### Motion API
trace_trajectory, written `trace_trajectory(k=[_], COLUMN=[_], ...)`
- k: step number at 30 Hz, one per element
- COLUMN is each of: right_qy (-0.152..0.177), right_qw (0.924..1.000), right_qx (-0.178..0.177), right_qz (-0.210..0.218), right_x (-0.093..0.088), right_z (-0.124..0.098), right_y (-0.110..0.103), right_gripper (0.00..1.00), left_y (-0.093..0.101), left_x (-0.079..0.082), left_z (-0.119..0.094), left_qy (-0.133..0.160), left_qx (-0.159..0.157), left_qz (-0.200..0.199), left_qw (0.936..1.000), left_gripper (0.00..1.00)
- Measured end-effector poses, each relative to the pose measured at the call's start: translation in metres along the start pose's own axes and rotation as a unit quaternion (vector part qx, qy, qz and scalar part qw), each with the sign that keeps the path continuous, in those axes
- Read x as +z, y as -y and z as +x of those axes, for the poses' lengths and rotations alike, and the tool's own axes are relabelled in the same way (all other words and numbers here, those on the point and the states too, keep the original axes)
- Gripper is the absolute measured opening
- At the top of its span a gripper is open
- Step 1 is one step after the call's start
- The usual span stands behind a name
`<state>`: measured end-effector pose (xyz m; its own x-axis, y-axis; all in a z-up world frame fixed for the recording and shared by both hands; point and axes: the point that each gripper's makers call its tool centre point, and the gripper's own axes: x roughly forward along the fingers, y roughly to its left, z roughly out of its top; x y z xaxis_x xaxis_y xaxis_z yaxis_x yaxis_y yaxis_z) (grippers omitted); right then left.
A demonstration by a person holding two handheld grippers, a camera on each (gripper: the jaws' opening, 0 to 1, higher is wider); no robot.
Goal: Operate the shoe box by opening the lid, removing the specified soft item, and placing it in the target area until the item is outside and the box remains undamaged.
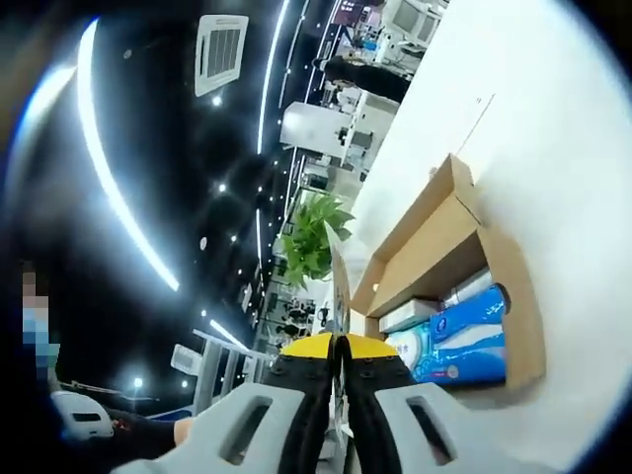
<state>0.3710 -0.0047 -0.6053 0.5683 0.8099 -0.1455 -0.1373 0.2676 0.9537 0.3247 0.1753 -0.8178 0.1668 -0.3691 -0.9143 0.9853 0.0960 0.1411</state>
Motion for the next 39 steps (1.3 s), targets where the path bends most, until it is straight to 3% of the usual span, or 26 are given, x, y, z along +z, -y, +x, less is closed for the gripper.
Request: trace_trajectory(k=[17,23,39], right_qy=[0.019,0.006,0.013], right_qw=[0.9998,0.9996,0.9979], right_qx=[-0.006,-0.019,-0.057], right_qz=[-0.008,-0.02,-0.029], right_x=[0.027,0.027,0.033], right_z=[-0.043,-0.054,-0.084], right_y=[-0.005,-0.003,0.008], right_gripper=[0.0,0.0,0.0], left_y=[0.0,0.0,0.001], left_x=[0.0,0.0,0.0], left_z=[0.0,0.0,0.0], left_qy=[0.0,-0.002,-0.001], left_qx=[0.001,-0.001,0.001], left_qz=[0.0,-0.006,-0.003], left_qw=[1.0,1.0,1.0], left_gripper=[0.03,0.03,0.03])
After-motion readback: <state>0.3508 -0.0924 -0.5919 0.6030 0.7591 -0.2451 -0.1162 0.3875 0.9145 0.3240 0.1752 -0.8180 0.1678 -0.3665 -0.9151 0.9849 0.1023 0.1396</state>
